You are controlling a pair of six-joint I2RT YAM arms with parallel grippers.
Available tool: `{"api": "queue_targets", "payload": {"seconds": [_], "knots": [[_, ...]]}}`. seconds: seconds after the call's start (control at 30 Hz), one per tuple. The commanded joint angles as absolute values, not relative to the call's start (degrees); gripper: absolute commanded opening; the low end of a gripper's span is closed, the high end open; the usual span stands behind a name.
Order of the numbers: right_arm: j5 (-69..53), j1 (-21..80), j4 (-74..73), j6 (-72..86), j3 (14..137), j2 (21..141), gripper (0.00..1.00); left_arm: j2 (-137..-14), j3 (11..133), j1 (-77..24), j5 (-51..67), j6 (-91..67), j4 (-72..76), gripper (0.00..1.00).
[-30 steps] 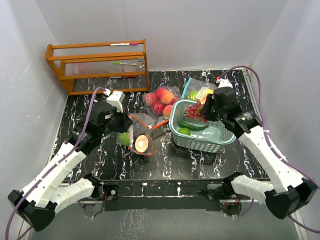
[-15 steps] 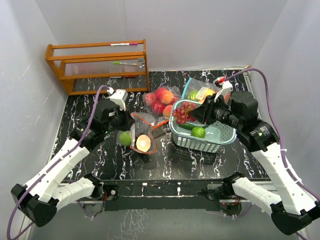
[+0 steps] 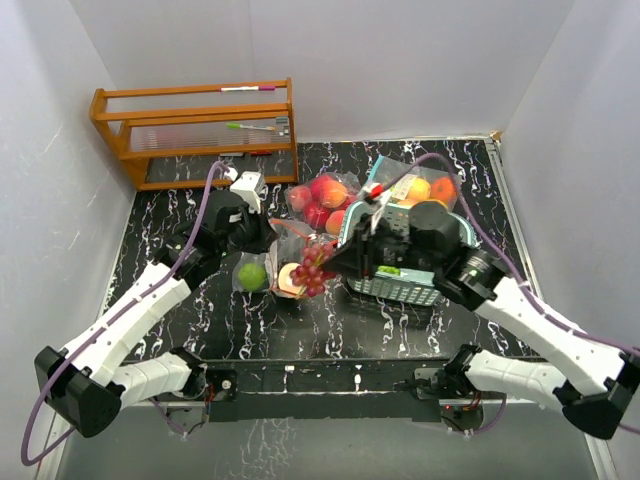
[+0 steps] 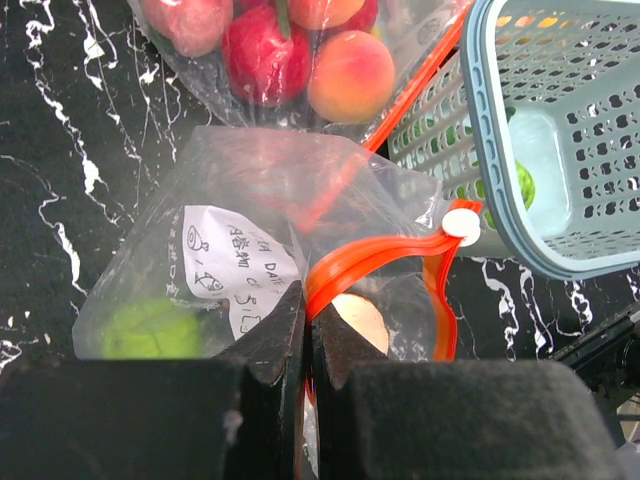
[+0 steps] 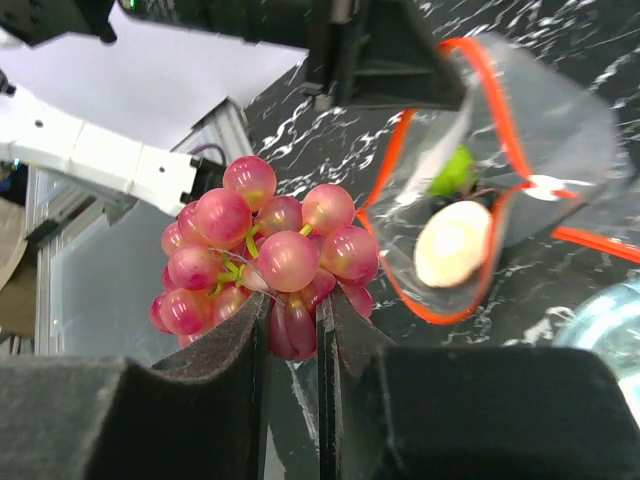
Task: Place the food in the zip-top bag and seal the zipper
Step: Place the fake fruit in the zipper food storage bag.
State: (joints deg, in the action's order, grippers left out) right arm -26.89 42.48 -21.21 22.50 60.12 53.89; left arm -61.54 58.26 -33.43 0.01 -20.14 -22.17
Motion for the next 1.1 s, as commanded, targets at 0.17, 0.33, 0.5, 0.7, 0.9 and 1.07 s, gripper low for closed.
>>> {"api": "queue_targets", "payload": {"seconds": [0.17,0.33,0.5,0.7,0.9,1.07], "knots": [[-15.40,48.95,-5.25,24.51,56.42,63.18,0.08,-61.73,62.34,-33.17,0.76,-20.21,-20.54,0.00],[-13.09,48.95,-1.80,25.33,56.04,68.17,0.08,-59.82,61.84,-33.20,1.04,-20.21,-21.76,0.00],[-14.83,49.16,2.79,26.46,57.13,74.91,0.08,-58.46,60.88,-33.14,1.23,-20.39,-21.83,0.00],[-5.07,49.46,1.35,28.25,59.56,79.71,0.08,-57.48,60.38,-33.21,2.33,-20.63,-22.10,0.00],[10.82,51.80,0.32,29.86,63.06,82.80,0.09,-56.11,59.78,-33.16,3.15,-21.37,-22.71,0.00],[19.48,53.02,1.42,30.73,64.16,84.68,0.12,-55.05,59.72,-33.17,3.07,-21.45,-24.12,0.00]]}}
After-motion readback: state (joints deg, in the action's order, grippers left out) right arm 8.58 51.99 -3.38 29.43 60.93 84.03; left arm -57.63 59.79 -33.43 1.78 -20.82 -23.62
